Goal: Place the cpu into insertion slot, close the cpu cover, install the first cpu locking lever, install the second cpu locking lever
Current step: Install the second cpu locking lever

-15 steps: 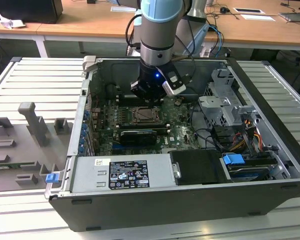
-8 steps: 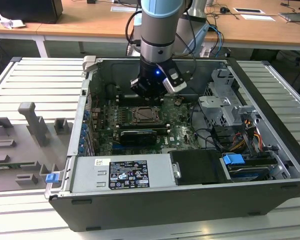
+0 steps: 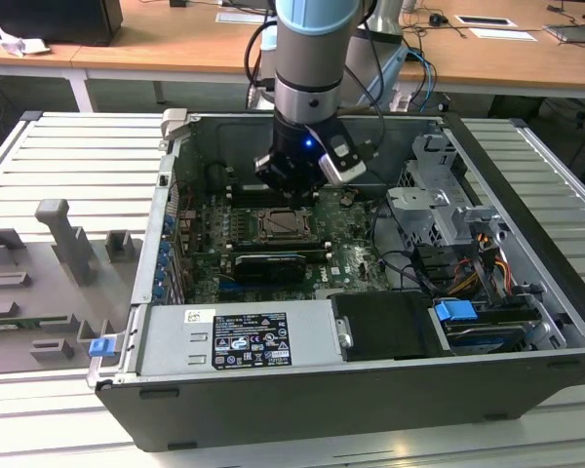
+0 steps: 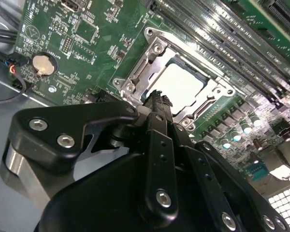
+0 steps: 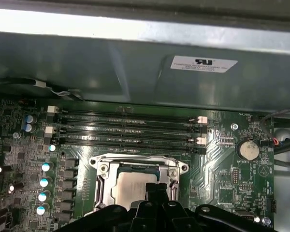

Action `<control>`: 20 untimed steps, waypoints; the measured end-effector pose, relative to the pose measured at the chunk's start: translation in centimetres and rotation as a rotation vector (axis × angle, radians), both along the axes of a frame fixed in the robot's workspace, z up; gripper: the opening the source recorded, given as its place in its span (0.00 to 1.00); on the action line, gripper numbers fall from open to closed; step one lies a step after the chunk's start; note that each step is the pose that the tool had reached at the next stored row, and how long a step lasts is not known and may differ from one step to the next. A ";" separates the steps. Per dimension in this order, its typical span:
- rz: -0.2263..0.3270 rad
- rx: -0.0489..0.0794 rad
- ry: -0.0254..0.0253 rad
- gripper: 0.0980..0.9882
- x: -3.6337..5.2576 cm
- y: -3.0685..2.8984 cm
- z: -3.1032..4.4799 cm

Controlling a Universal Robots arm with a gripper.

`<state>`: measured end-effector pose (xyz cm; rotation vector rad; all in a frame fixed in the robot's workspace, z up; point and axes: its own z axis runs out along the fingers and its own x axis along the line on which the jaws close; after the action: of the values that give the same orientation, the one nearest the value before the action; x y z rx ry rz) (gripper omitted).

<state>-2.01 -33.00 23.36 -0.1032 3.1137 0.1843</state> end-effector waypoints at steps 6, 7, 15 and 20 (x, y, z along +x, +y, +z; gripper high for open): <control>0.000 0.000 0.0000 0.01 0.00 -0.58 0.00; 0.000 0.000 0.0000 0.01 0.00 -0.68 0.00; 0.000 0.000 0.0000 0.01 0.00 -1.48 0.00; 0.000 0.000 0.0001 0.01 0.00 -1.70 0.32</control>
<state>-2.01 -34.70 23.67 -0.1030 3.1137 0.1843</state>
